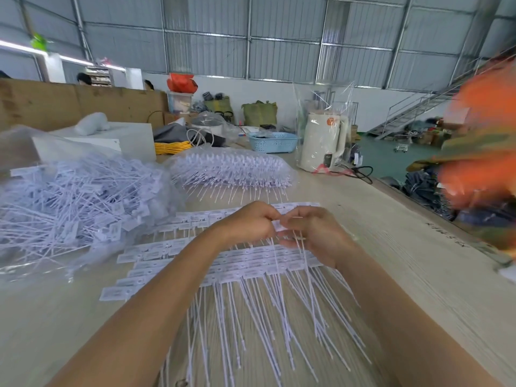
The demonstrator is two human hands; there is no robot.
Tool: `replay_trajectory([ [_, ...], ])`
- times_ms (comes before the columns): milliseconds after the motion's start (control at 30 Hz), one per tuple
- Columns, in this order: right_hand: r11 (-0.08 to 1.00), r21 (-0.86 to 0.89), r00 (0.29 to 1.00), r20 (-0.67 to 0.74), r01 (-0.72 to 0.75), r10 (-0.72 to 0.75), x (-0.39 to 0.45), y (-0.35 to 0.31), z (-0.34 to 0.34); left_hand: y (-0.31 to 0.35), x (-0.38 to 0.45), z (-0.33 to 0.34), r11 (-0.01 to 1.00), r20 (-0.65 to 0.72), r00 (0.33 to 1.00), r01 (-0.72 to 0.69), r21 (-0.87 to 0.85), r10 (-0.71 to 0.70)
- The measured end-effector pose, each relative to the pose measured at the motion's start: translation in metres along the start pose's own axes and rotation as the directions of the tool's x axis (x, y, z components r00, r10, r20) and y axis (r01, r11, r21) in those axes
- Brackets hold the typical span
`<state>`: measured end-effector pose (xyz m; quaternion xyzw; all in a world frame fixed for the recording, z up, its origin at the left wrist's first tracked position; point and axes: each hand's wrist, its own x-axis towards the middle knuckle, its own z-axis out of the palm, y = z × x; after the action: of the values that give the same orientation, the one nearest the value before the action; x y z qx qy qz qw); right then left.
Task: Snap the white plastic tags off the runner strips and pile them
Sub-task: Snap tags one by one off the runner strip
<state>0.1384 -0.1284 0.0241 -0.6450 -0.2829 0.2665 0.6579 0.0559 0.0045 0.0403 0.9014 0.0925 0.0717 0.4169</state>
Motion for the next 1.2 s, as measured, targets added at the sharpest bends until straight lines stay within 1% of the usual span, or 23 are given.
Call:
replay_trajectory([
  [67, 0.998, -0.017, 0.998, -0.017, 0.052, -0.053, 0.0, 0.003, 0.002, -0.002, 0.002, 0.001, 0.999, -0.049, 0.998, -0.032, -0.019, 0.031],
  [100, 0.995, -0.025, 0.995, -0.041, 0.093, -0.094, 0.001, 0.004, 0.002, -0.004, 0.003, 0.001, 0.997, -0.095, 0.995, -0.034, -0.072, 0.027],
  [167, 0.985, -0.004, 0.982, -0.086, 0.171, -0.171, 0.003, 0.004, 0.0, -0.006, 0.004, -0.001, 0.957, -0.164, 0.986, -0.009, -0.289, -0.04],
  [200, 0.98, 0.013, 0.975, -0.097, 0.201, -0.199, 0.004, 0.004, -0.002, -0.007, 0.004, -0.002, 0.913, -0.163, 0.983, 0.012, -0.408, -0.085],
  [233, 0.975, 0.027, 0.971, -0.101, 0.222, -0.218, 0.005, 0.005, -0.003, -0.008, 0.004, -0.003, 0.875, -0.141, 0.983, 0.037, -0.482, -0.119],
  [300, 0.97, 0.031, 0.966, -0.103, 0.24, -0.236, 0.006, 0.007, -0.004, -0.01, 0.003, -0.003, 0.859, -0.101, 0.987, 0.058, -0.509, -0.127],
  [367, 0.973, 0.004, 0.967, -0.109, 0.231, -0.23, 0.008, 0.01, -0.004, -0.011, 0.002, -0.001, 0.865, -0.108, 0.988, 0.039, -0.501, -0.107],
  [467, 0.957, -0.141, 0.963, -0.059, 0.254, -0.264, 0.007, 0.012, -0.004, -0.007, 0.003, 0.003, 0.857, -0.139, 0.983, 0.031, -0.514, -0.119],
  [567, 0.927, -0.223, 0.945, -0.063, 0.301, -0.322, 0.004, 0.012, -0.001, -0.002, 0.006, 0.009, 0.796, -0.128, 0.976, 0.066, -0.601, -0.178],
  [633, 0.907, -0.27, 0.932, -0.074, 0.324, -0.355, 0.001, 0.011, 0.003, 0.0, 0.006, 0.009, 0.735, -0.071, 0.972, 0.12, -0.667, -0.223],
  [700, 0.851, -0.387, 0.911, -0.064, 0.354, -0.408, -0.003, 0.01, 0.006, 0.001, 0.004, 0.007, 0.677, 0.018, 0.96, 0.21, -0.705, -0.279],
  [767, 0.742, -0.519, 0.866, -0.009, 0.424, -0.501, -0.006, 0.009, 0.005, 0.002, 0.002, 0.001, 0.616, 0.12, 0.943, 0.296, -0.73, -0.31],
  [867, 0.549, -0.634, 0.744, 0.063, 0.544, -0.665, -0.005, 0.005, 0.003, 0.004, 0.003, -0.006, 0.478, 0.283, 0.916, 0.391, -0.786, -0.283],
  [900, 0.519, -0.645, 0.716, 0.062, 0.56, -0.695, -0.004, 0.003, 0.003, 0.006, 0.004, -0.008, 0.449, 0.322, 0.909, 0.411, -0.794, -0.264],
  [933, 0.521, -0.651, 0.708, 0.035, 0.551, -0.705, -0.003, 0.001, 0.002, 0.008, 0.004, -0.01, 0.438, 0.351, 0.905, 0.424, -0.793, -0.24],
  [967, 0.56, -0.651, 0.719, -0.033, 0.511, -0.694, -0.002, 0.0, -0.001, 0.009, 0.003, -0.011, 0.449, 0.371, 0.904, 0.427, -0.785, -0.211],
  [1000, 0.645, -0.624, 0.74, -0.154, 0.441, -0.655, -0.001, -0.003, -0.008, 0.009, 0.002, -0.013, 0.48, 0.384, 0.905, 0.424, -0.768, -0.184],
  [1033, 0.771, -0.522, 0.758, -0.314, 0.365, -0.571, 0.0, -0.006, -0.019, 0.009, 0.0, -0.015, 0.522, 0.381, 0.91, 0.406, -0.75, -0.161],
  [1067, 0.894, -0.313, 0.777, -0.453, 0.321, -0.438, 0.001, -0.009, -0.034, 0.008, -0.002, -0.018, 0.562, 0.344, 0.927, 0.366, -0.742, -0.15],
  [1100, 0.951, -0.021, 0.818, -0.504, 0.308, -0.276, 0.0, -0.013, -0.05, 0.007, -0.003, -0.02, 0.603, 0.268, 0.953, 0.299, -0.739, -0.144],
  [1133, 0.907, 0.307, 0.887, -0.442, 0.287, -0.131, -0.001, -0.018, -0.062, 0.006, -0.004, -0.021, 0.657, 0.164, 0.977, 0.215, -0.723, -0.139],
  [1167, 0.79, 0.571, 0.949, -0.313, 0.224, -0.043, -0.003, -0.02, -0.068, 0.005, -0.003, -0.02, 0.721, 0.058, 0.99, 0.131, -0.681, -0.126],
  [1200, 0.668, 0.729, 0.983, -0.184, 0.148, -0.016, -0.003, -0.021, -0.069, 0.006, -0.003, -0.017, 0.776, -0.026, 0.994, 0.063, -0.628, -0.102],
])
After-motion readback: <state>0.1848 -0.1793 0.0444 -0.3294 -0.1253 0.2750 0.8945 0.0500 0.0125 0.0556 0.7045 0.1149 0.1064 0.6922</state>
